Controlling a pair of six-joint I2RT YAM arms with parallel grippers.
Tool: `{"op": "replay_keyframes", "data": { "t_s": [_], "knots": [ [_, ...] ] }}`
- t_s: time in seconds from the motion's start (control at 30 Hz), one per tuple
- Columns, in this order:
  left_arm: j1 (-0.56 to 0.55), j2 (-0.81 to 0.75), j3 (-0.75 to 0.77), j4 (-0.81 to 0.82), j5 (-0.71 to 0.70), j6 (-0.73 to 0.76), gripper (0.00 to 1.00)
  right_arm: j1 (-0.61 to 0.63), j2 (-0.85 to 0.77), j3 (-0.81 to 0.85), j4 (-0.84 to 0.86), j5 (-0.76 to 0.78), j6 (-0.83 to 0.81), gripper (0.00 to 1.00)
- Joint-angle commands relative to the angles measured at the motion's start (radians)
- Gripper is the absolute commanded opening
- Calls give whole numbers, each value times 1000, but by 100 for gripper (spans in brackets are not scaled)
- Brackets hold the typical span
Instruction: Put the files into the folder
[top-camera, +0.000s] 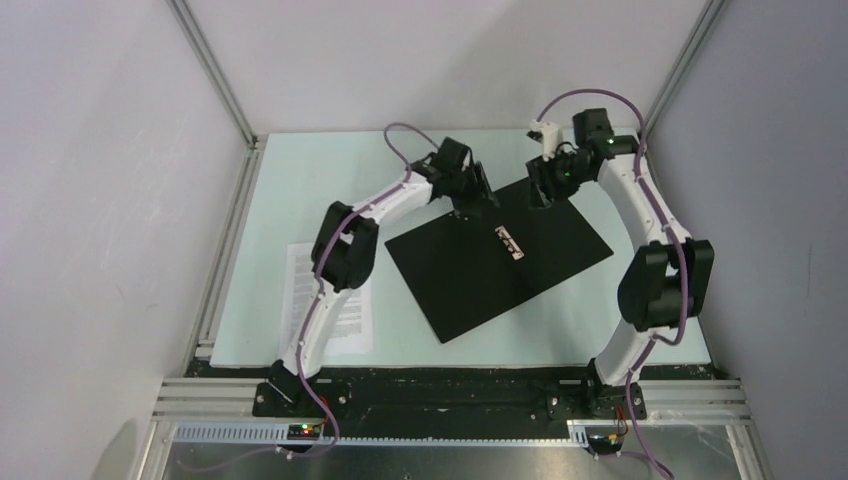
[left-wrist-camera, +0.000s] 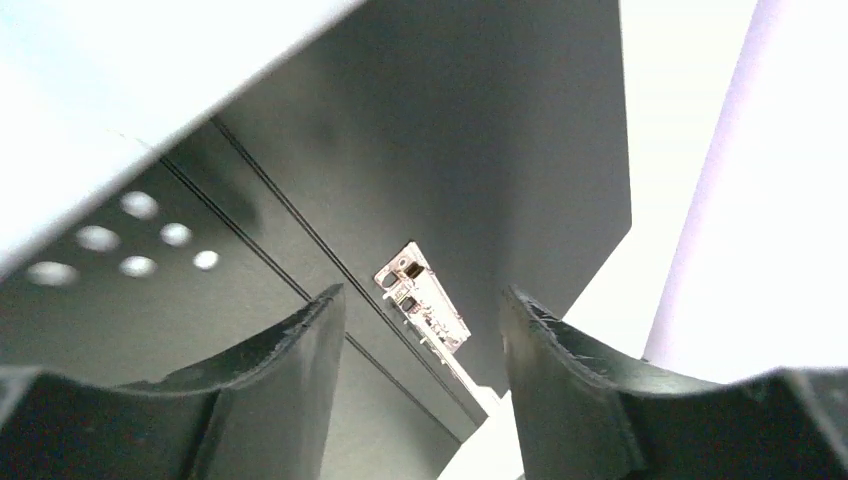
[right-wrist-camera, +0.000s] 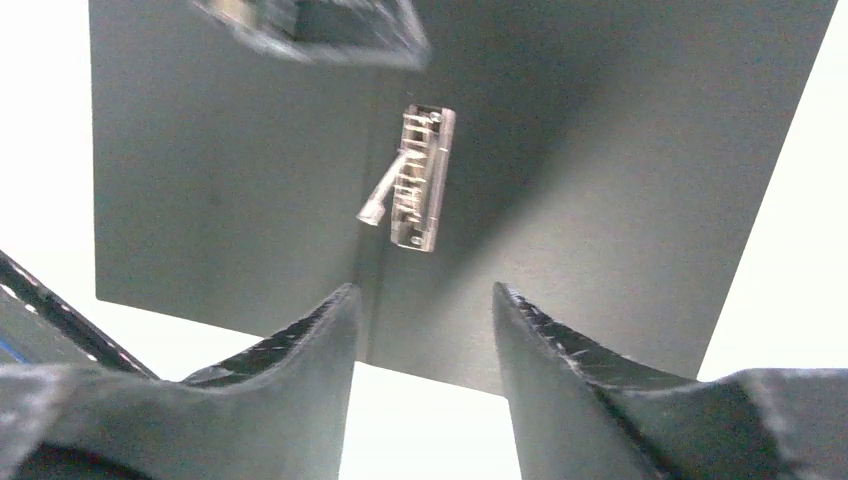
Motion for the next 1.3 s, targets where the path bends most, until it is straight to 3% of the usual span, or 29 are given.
{"op": "replay_keyframes", "data": {
  "t_s": [0.0, 0.2, 0.27, 0.4, 0.57, 0.77, 0.93, 1.27],
  "knots": [
    [89, -209, 57, 16, 18, 366, 68, -76, 52, 97, -103, -203, -276, 63],
    [117, -447, -116, -79, -87, 755, 77, -53, -35, -98, -12, -236, -638, 81],
    [117, -530, -210, -94, -128, 884, 79, -36, -49, -141, -21, -225, -765, 81],
    [118, -669, -361, -134, -208, 989, 81, -6, -58, -212, -22, -202, -994, 69],
    [131, -717, -429, -178, -264, 961, 83, 38, -24, -259, 21, -148, -1173, 51],
    [145, -710, -420, -198, -254, 946, 84, 94, 0, -300, 61, -95, -1274, 49],
    [162, -687, -391, -201, -270, 925, 84, 126, 42, -318, 104, -60, -1291, 38],
    [166, -683, -367, -199, -328, 937, 87, 121, 96, -319, 155, -50, -1327, 35]
  ]
}}
